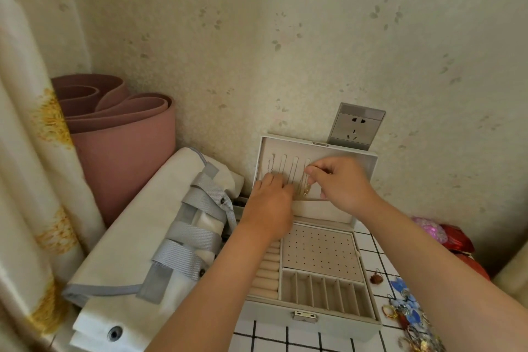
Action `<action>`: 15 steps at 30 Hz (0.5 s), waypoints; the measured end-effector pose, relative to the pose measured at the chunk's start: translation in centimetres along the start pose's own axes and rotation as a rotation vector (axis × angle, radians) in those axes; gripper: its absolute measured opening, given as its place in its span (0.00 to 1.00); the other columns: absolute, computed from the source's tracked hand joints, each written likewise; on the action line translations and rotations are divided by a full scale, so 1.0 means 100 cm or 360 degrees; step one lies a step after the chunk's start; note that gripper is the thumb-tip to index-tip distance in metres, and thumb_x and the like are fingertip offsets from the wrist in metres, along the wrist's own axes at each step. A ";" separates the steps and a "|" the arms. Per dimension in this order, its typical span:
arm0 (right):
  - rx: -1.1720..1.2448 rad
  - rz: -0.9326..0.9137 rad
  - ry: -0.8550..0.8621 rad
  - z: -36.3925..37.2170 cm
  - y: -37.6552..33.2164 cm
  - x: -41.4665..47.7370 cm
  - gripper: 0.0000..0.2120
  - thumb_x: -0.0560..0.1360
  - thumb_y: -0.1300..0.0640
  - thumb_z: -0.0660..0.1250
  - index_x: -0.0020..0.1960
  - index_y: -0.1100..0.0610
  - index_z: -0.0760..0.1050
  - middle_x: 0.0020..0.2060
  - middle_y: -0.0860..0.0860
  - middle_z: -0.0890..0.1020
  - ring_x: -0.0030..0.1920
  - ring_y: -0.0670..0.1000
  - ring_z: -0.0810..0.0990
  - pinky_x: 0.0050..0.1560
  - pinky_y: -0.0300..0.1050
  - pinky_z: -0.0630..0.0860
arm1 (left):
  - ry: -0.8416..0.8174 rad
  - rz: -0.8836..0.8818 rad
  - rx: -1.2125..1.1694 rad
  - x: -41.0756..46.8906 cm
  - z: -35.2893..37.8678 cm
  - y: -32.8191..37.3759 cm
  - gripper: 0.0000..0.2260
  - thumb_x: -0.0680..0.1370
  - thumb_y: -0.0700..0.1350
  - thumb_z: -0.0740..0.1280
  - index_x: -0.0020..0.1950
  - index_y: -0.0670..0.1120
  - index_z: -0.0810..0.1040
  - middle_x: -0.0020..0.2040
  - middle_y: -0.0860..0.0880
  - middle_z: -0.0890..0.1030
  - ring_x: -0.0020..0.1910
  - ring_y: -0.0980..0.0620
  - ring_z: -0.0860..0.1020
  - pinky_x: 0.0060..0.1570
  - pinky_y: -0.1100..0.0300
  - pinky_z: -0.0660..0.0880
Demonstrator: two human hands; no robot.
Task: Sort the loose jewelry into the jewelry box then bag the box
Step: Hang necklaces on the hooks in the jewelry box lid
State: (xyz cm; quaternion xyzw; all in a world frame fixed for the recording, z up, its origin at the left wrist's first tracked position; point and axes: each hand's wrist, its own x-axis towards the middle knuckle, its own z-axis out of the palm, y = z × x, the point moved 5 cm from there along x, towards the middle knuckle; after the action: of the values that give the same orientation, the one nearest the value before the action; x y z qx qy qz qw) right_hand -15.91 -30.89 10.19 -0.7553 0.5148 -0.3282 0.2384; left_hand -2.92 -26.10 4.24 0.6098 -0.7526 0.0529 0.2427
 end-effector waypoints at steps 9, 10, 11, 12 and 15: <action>-0.0735 -0.0189 -0.0177 0.025 0.021 -0.008 0.05 0.77 0.55 0.69 0.49 0.47 0.84 0.46 0.42 0.84 0.48 0.45 0.81 0.52 0.45 0.78 | -0.0034 -0.0010 0.0028 0.002 -0.004 -0.002 0.10 0.77 0.45 0.61 0.56 0.46 0.76 0.59 0.49 0.74 0.61 0.48 0.67 0.58 0.54 0.63; -0.0715 -0.0206 -0.0164 0.024 0.022 -0.008 0.06 0.77 0.55 0.69 0.49 0.47 0.84 0.46 0.42 0.84 0.48 0.45 0.81 0.52 0.46 0.78 | -0.0038 -0.0014 0.0035 0.002 -0.005 -0.002 0.10 0.77 0.46 0.61 0.56 0.46 0.76 0.59 0.49 0.74 0.61 0.48 0.67 0.59 0.54 0.63; -0.0718 -0.0222 -0.0198 0.024 0.023 -0.008 0.06 0.77 0.55 0.69 0.49 0.48 0.84 0.45 0.43 0.84 0.48 0.46 0.81 0.51 0.47 0.78 | -0.0042 -0.0015 0.0038 0.003 -0.005 -0.002 0.11 0.77 0.46 0.61 0.57 0.46 0.76 0.59 0.49 0.74 0.61 0.48 0.67 0.59 0.54 0.63; -0.0731 -0.0231 -0.0275 0.026 0.024 -0.009 0.05 0.77 0.55 0.69 0.49 0.48 0.84 0.45 0.44 0.84 0.47 0.47 0.81 0.51 0.49 0.79 | -0.0050 -0.0017 0.0041 0.002 -0.005 -0.001 0.11 0.77 0.46 0.61 0.57 0.46 0.76 0.60 0.49 0.73 0.62 0.48 0.66 0.59 0.55 0.63; -0.0703 -0.0224 -0.0484 0.030 0.029 -0.014 0.06 0.77 0.54 0.69 0.51 0.49 0.83 0.46 0.46 0.85 0.48 0.47 0.82 0.52 0.52 0.79 | -0.0108 -0.0030 0.0065 0.001 -0.006 0.001 0.12 0.78 0.48 0.61 0.58 0.46 0.75 0.61 0.48 0.73 0.63 0.47 0.66 0.61 0.54 0.63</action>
State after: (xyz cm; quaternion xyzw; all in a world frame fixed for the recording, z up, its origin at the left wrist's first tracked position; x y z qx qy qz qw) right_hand -15.87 -30.52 5.76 -0.8634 0.4785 -0.1067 0.1191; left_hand -2.84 -25.97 4.89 0.6231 -0.7534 0.0453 0.2051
